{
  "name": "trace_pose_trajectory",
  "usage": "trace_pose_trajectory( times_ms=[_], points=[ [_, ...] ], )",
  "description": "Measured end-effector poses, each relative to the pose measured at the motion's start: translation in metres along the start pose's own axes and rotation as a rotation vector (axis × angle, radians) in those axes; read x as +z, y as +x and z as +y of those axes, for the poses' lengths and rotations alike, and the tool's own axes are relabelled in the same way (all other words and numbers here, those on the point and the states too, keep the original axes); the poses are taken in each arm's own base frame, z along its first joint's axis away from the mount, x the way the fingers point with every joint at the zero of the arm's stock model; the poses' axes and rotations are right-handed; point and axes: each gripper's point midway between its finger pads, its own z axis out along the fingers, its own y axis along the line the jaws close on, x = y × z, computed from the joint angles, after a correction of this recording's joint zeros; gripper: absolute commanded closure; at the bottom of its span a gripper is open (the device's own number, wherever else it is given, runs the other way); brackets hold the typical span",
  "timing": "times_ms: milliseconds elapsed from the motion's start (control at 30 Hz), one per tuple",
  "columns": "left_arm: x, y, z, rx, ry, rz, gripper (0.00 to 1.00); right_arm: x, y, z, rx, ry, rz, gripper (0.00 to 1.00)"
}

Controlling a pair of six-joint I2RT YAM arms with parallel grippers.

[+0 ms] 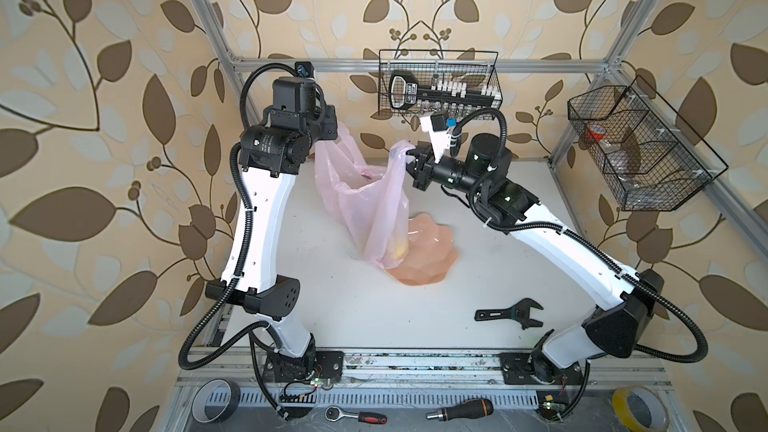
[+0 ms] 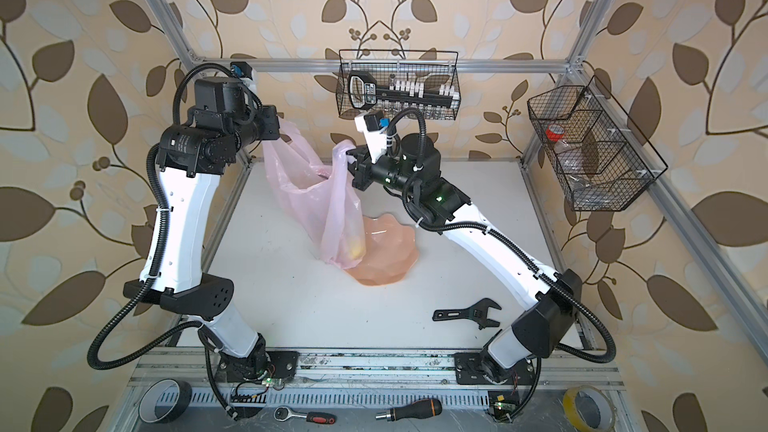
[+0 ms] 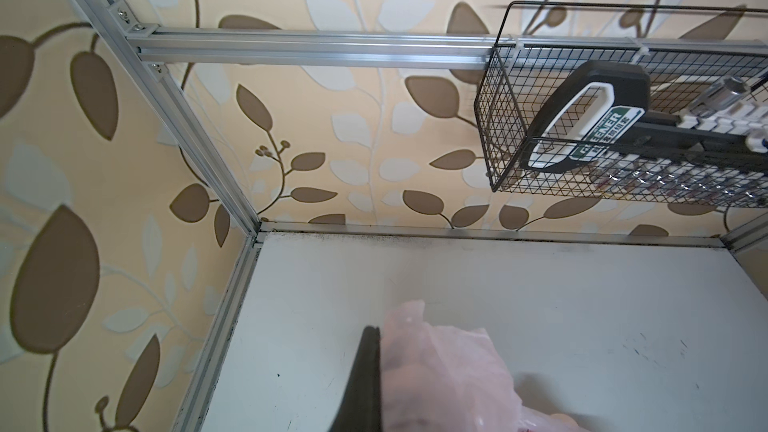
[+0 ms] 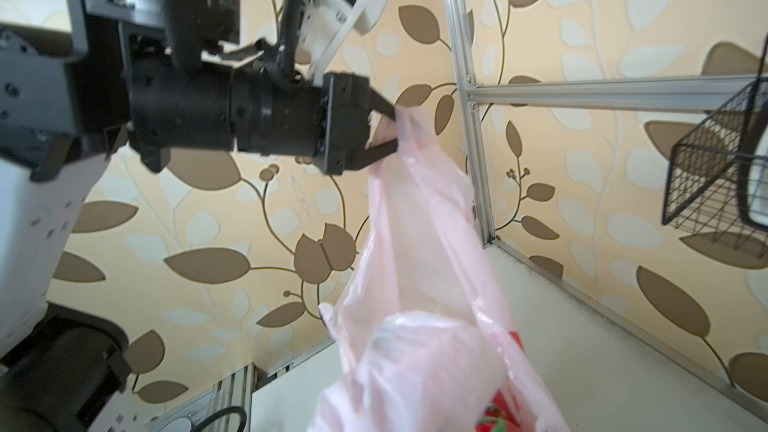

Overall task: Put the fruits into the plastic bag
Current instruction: 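Lift the pink bag by both rims with both grippers off the table, then lower the hanging bag with both grippers onto the table beyond the plate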

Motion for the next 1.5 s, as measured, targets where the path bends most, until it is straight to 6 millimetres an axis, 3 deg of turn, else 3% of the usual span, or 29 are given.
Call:
trace_pose_trajectory(
  times_ms=[167,367,600,833,1033,1267,1500],
  points=[
    [0.001,-0.009,-0.001,-0.003,0.0,-0.026,1.0,0.003,-0.031,-0.04,0.0,0.042,-0.051,1.0],
    [-0.001,-0.019,-0.01,-0.033,0.052,-0.061,1.0,-0.019,-0.063,-0.076,-0.013,0.097,-0.097,1.0],
    [-0.002,-0.036,-0.048,-0.129,0.254,-0.112,1.0,-0.059,-0.093,-0.11,-0.037,0.191,-0.148,1.0],
    [0.015,-0.054,-0.095,-0.183,0.428,-0.157,1.0,-0.1,-0.119,-0.137,-0.122,0.318,-0.189,1.0],
    [0.049,-0.042,-0.122,-0.175,0.498,-0.125,1.0,-0.12,-0.118,-0.171,-0.164,0.432,-0.167,1.0],
    [0.092,-0.018,-0.136,-0.166,0.51,-0.061,1.0,-0.129,-0.101,-0.219,-0.142,0.519,-0.128,1.0],
    [0.098,-0.021,-0.139,-0.164,0.517,-0.08,1.0,-0.131,-0.092,-0.237,-0.126,0.544,-0.114,1.0]
  ],
)
